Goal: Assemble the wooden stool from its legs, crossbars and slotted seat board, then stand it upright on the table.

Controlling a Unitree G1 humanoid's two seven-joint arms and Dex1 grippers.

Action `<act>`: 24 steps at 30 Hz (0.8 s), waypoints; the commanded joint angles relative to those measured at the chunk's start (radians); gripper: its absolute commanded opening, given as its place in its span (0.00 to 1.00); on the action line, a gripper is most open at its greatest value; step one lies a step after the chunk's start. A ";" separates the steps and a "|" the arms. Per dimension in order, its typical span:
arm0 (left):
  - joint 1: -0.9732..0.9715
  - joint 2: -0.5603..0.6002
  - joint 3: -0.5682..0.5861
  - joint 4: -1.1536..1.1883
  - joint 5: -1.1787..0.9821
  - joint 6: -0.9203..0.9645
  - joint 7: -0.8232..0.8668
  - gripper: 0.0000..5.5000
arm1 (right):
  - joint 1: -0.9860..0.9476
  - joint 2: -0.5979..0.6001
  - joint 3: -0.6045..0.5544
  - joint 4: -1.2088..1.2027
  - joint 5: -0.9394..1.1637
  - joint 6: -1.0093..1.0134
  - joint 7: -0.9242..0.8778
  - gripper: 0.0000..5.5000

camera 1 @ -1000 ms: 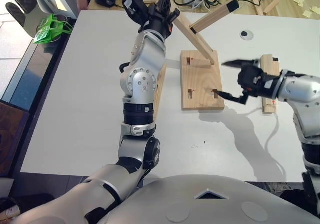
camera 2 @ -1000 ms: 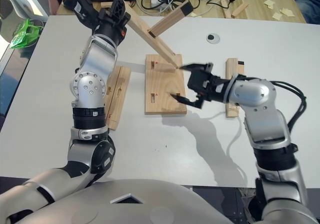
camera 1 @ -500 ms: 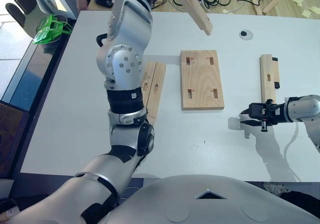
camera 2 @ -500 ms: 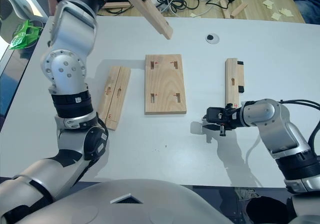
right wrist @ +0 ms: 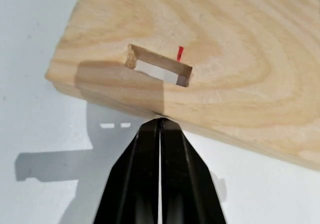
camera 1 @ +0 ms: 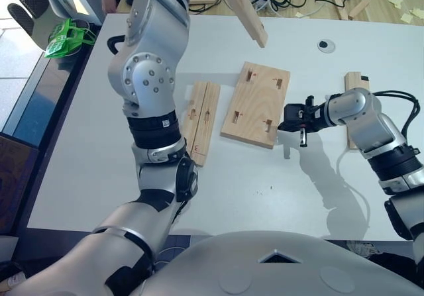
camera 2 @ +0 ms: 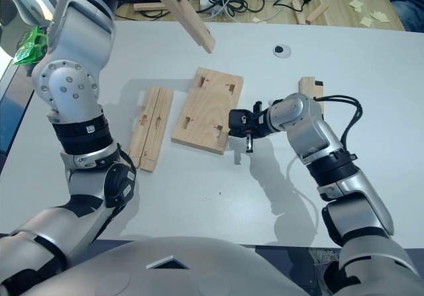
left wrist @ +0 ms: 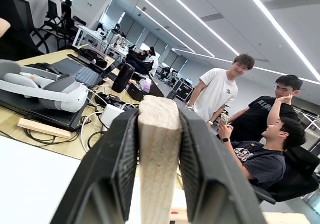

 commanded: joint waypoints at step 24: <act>0.364 0.313 0.016 -0.356 -0.162 0.382 -0.309 0.19 | 0.400 -0.192 -0.283 -0.344 0.089 0.159 -0.206 0.00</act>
